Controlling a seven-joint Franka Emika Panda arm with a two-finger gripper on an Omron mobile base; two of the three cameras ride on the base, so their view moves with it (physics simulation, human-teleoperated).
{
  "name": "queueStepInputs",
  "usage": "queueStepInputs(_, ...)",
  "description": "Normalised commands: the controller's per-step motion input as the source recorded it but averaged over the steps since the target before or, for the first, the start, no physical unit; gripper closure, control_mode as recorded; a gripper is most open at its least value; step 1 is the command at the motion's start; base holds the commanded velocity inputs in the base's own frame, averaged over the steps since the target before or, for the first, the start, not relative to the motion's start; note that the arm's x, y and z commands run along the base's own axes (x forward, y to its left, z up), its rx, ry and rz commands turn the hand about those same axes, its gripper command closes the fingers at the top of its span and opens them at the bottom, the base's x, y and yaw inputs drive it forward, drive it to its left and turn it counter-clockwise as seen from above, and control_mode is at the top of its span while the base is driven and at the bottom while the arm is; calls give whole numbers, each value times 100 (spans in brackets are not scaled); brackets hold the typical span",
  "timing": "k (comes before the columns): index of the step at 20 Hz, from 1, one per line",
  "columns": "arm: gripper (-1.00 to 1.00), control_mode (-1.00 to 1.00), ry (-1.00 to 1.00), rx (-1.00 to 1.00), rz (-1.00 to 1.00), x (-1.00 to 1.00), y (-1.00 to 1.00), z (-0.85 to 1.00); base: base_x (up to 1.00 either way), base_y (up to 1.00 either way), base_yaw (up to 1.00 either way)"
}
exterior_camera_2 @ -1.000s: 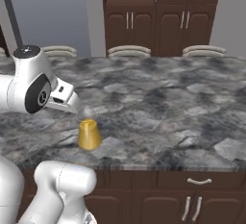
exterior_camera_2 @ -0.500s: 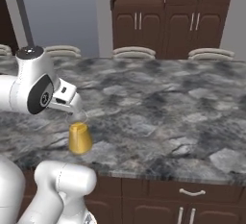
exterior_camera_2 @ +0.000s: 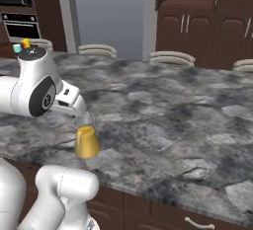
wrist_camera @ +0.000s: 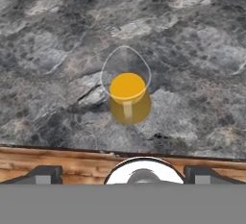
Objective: There is a tray on the dining counter. Grab the cup, mug, and pitcher and place them on the tray. The pitcher may be placed next to the tray if it cannot fit the tray.
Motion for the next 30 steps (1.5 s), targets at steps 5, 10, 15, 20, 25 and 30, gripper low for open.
queueStepInputs(5, -100, -100, 9, 0, 3, 10, -22, -7, 22, -30, 8)
queueStepInputs(10, -100, -100, 22, 0, 0, 9, 1, -45, 0, 0, 0)
queueStepInputs(15, -100, -100, 13, -2, 0, 19, 0, -36, 0, 0, 0)
queueStepInputs(20, -100, -100, 5, -3, 0, 5, 2, -34, 0, 0, 0)
queueStepInputs(25, -100, -100, 1, 0, 0, 1, 3, -41, 0, 0, 0)
queueStepInputs(30, -100, -100, 0, -3, 0, 14, 0, -29, 0, 0, 0)
